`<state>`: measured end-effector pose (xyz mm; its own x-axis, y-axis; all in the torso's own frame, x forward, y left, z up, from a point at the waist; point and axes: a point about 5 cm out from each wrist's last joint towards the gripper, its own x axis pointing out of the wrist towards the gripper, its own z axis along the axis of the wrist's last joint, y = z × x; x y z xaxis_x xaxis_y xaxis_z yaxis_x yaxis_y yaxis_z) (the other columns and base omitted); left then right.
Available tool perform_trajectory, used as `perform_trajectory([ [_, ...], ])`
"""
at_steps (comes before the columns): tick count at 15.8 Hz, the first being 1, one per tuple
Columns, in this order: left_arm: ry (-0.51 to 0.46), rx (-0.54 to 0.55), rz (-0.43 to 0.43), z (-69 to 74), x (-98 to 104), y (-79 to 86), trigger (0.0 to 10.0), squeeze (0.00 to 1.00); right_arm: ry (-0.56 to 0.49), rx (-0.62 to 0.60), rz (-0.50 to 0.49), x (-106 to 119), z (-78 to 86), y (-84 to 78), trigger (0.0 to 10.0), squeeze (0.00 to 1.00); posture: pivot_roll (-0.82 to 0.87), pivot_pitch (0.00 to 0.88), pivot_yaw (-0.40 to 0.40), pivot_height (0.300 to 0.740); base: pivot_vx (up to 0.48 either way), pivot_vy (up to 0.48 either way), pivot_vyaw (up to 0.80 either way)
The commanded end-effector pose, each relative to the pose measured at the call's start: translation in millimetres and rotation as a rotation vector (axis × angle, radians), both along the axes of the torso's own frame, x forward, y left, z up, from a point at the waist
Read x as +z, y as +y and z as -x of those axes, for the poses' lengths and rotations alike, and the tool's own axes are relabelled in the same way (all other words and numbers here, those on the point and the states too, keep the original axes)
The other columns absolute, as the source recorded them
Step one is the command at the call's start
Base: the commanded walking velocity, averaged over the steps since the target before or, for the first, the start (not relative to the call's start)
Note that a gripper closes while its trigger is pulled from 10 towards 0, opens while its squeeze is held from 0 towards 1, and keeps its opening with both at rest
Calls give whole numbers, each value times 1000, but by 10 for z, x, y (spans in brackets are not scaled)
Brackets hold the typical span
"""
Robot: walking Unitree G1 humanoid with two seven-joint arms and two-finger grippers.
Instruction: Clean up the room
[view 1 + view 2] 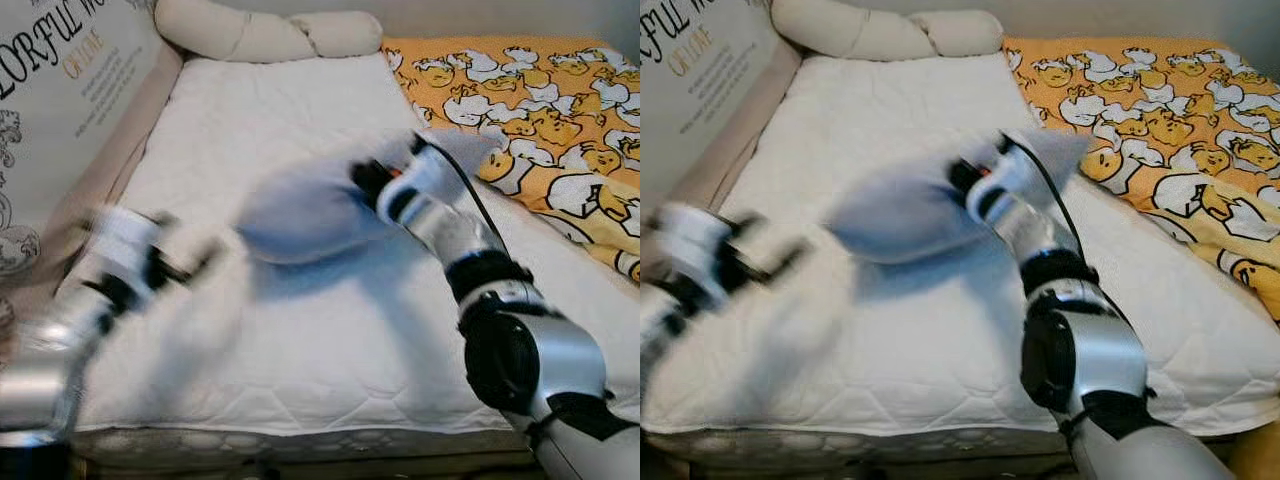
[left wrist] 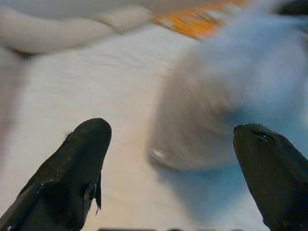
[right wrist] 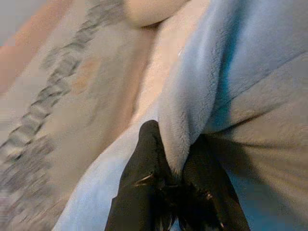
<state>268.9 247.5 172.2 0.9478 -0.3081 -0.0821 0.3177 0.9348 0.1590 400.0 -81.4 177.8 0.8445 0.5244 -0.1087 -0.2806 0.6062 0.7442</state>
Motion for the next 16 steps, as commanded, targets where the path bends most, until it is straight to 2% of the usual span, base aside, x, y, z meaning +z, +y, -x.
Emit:
perform_trajectory([
  [1,-20,63,10,5,54,130,10000,800,-88,43,-39,234,-33,43,0,0,33,0,-5,740,0,0,0],
  [3,-137,212,2,-4,284,433,10000,612,-183,185,-108,415,7,92,0,0,39,0,-2,740,0,0,0],
  [4,-164,273,19,-18,358,540,10000,600,-208,218,-117,431,29,48,0,0,38,0,0,740,0,0,0],
  [5,-197,314,46,-13,448,627,10000,600,-196,244,-158,348,90,-124,0,0,33,0,6,740,0,0,0],
  [6,-206,321,57,-9,473,646,10000,600,-191,258,-190,316,126,-196,0,0,31,0,8,740,0,0,0],
  [8,-182,282,63,-12,422,591,10000,545,-151,320,-263,64,340,-440,0,0,16,0,18,740,0,0,0],
  [9,-159,240,73,-26,359,503,10000,431,-109,371,-217,-182,504,-536,0,0,7,0,24,740,0,0,0],
  [10,-138,206,92,-45,304,424,10000,353,-41,389,-117,-460,630,-619,0,0,1,0,28,740,0,0,0],
  [12,-69,126,150,-96,167,249,10000,47,158,291,201,-1077,778,-849,0,0,-12,0,39,740,0,0,0],
  [13,-28,75,167,-113,91,163,10000,0,189,212,272,-1183,792,-933,0,0,-12,0,42,740,0,0,0],
  [14,28,5,175,-142,-30,24,10000,0,220,92,330,-1268,769,-1027,0,0,-7,0,43,740,0,0,0],
  [15,91,-85,179,-164,-156,-138,10000,1000,251,34,386,-1318,777,-1078,0,0,-1,0,40,740,0,0,0],
  [16,128,-124,180,-179,-229,-210,10000,1000,255,30,420,-1330,782,-1084,0,0,0,0,39,740,0,0,0],
])
